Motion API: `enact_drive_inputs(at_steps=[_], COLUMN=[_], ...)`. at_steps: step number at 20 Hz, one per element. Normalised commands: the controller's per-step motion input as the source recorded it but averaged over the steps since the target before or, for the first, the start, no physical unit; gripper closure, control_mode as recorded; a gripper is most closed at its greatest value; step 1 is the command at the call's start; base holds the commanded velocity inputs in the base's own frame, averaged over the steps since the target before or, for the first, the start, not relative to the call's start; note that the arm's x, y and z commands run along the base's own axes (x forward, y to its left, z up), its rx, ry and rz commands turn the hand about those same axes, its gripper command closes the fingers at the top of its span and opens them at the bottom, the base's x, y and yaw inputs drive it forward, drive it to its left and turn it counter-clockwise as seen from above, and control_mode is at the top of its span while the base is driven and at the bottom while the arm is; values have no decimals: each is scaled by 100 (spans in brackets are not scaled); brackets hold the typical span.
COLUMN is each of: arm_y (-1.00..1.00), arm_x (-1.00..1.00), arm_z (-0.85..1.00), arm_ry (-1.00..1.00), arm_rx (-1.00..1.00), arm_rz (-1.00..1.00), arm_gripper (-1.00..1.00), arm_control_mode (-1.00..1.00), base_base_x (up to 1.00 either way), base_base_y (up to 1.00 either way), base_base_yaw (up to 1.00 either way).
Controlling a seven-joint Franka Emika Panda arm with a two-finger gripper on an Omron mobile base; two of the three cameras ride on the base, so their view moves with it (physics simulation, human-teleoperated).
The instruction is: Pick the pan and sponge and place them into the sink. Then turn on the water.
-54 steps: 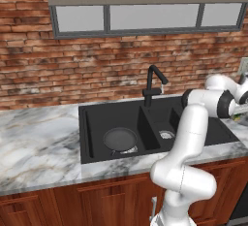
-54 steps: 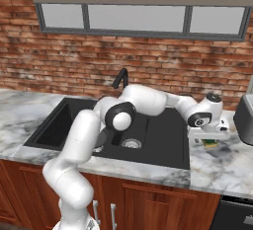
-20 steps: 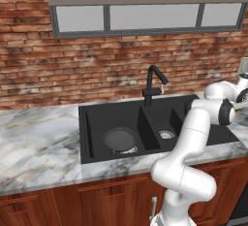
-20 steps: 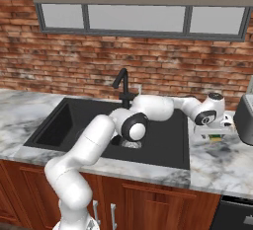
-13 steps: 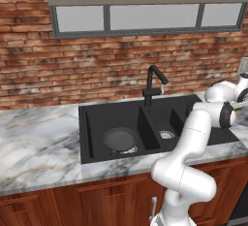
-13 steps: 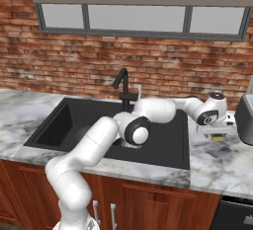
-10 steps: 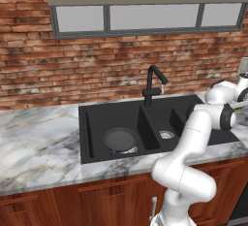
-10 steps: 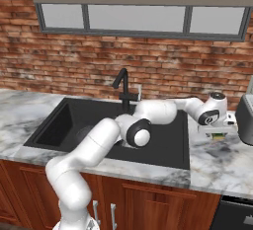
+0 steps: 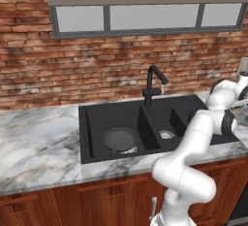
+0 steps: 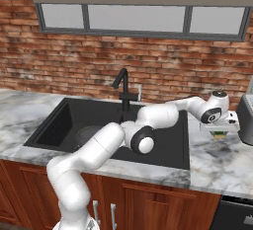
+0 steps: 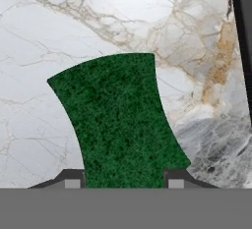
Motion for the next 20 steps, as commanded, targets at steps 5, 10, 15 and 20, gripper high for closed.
enact_drive_inputs(at_steps=[5,10,15,20], arm_y=[1,43,98,100], arm_x=[-30,-84,-97,-92], arm_z=[0,18,13,0], arm_ry=[0,0,-7,-17], arm_rx=[0,0,0,0], arm_rz=[-7,-5,0,0], arm_gripper=[100,100,100,100], arm_control_mode=[-100,-100,-100,-100], base_base_x=[0,0,0,0], base_base_y=[0,0,0,0], base_base_yaw=[0,0,0,0])
